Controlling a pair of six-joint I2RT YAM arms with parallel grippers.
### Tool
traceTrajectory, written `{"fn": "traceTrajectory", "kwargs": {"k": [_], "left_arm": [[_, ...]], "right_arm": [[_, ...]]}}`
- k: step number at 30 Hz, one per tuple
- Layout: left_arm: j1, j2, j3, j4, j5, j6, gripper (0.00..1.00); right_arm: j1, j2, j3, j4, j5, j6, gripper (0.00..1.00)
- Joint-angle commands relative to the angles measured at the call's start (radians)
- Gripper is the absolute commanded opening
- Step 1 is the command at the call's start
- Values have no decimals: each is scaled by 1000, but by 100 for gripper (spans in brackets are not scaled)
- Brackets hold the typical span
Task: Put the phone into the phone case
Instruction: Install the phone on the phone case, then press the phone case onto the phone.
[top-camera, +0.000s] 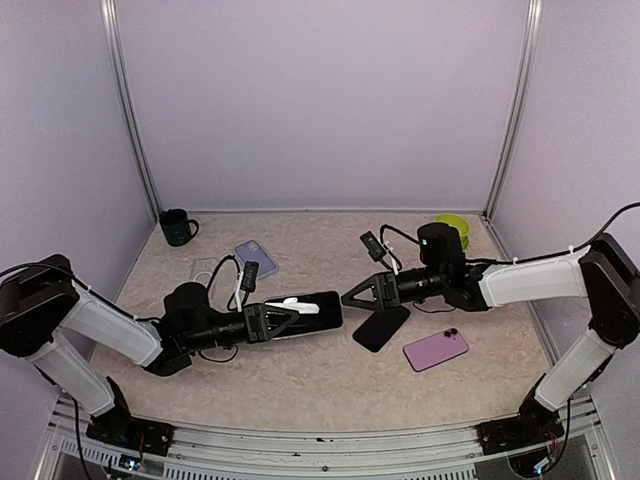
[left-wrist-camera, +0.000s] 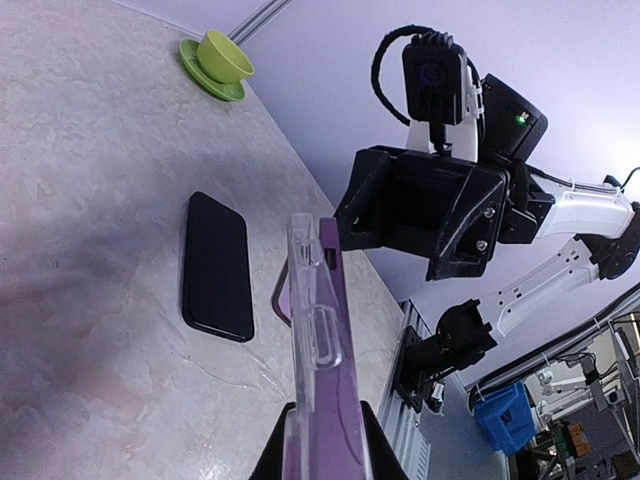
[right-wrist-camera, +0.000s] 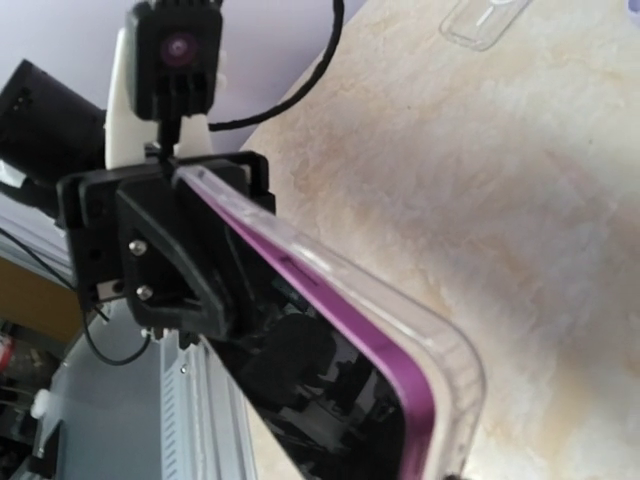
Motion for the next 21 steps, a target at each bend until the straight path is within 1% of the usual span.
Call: {"fn": "traceTrajectory", "kwargs": {"k": [1,7,10,12,15,16,21], "left_arm": [[-6,-51,4,39,-3,38,0],[-16,-70,9,48,17,46,0],[-24,-72,14,62,36,45,0],[-30,-72,19,68,48,46,0],[-40,-70,28,71,63,51,0],[-43,-70,30,75,68,53,0],[-51,-65,29,131,99,44,0]], "right_arm": [[-17,-52,-23,-32,-15,-54,54],[-19,-44,-39,-15,-57,-61,56],[-19,-32,-54,25,-101,-46,58],[-18,-35,-74,85,-139,-28,61],[-19,-44,-99,146,-188,-7,63],[-19,-49,-104,160,-198,-3,65],[-18,-58,-112,170,-211,-4,67]]}}
